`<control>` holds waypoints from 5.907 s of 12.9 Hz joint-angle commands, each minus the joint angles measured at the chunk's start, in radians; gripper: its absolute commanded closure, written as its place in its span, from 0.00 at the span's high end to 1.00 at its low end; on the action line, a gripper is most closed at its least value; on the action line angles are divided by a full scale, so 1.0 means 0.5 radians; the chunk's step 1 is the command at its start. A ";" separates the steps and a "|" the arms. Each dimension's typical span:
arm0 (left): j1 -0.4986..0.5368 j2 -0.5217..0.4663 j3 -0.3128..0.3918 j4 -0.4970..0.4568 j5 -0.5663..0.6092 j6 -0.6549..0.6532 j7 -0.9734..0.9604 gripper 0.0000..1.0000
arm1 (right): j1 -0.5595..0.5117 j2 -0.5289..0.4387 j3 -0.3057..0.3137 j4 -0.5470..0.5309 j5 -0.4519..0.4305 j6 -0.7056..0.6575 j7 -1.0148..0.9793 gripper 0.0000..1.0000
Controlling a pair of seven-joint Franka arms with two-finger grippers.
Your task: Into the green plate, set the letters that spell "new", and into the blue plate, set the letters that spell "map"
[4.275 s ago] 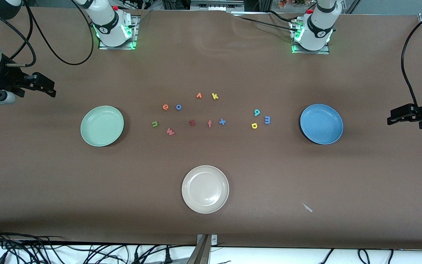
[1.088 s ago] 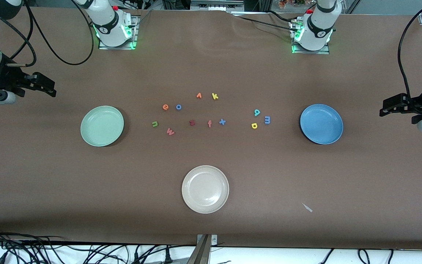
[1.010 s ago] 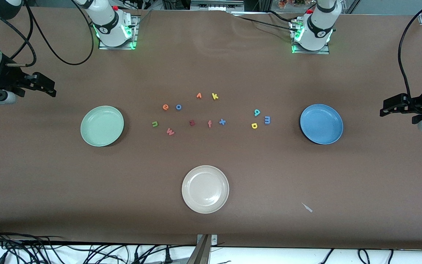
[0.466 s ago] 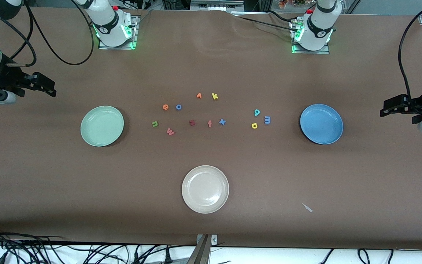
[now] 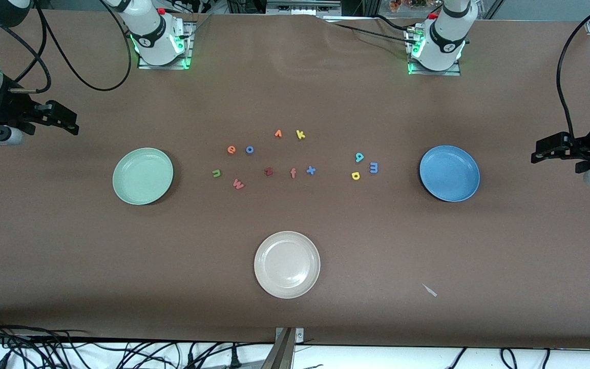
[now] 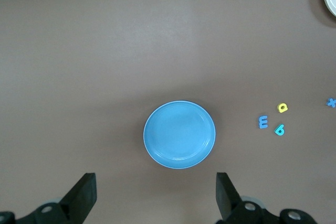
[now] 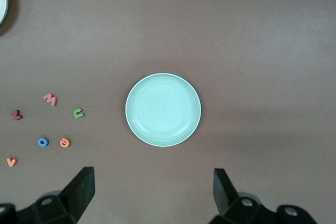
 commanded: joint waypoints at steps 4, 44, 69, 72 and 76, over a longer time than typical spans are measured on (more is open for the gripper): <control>0.017 -0.001 0.005 0.004 -0.058 -0.021 0.021 1.00 | 0.006 -0.015 0.002 0.023 0.004 -0.045 0.021 1.00; -0.728 0.179 -0.142 -1.517 -0.383 1.451 -1.074 0.94 | 0.880 0.945 0.078 -0.437 0.004 1.366 -0.092 0.93; -0.787 0.425 -0.219 -1.616 -0.432 1.857 -1.175 0.72 | 0.905 0.989 0.082 -0.428 -0.018 1.490 -0.135 0.10; -0.842 0.428 -0.212 -1.616 -0.426 1.854 -1.243 0.71 | 0.899 0.793 -0.126 -0.468 0.013 1.238 -0.337 0.10; -0.842 0.425 -0.212 -1.619 -0.426 1.854 -1.252 0.61 | 0.896 0.615 -0.436 -0.599 0.068 1.041 -0.769 0.11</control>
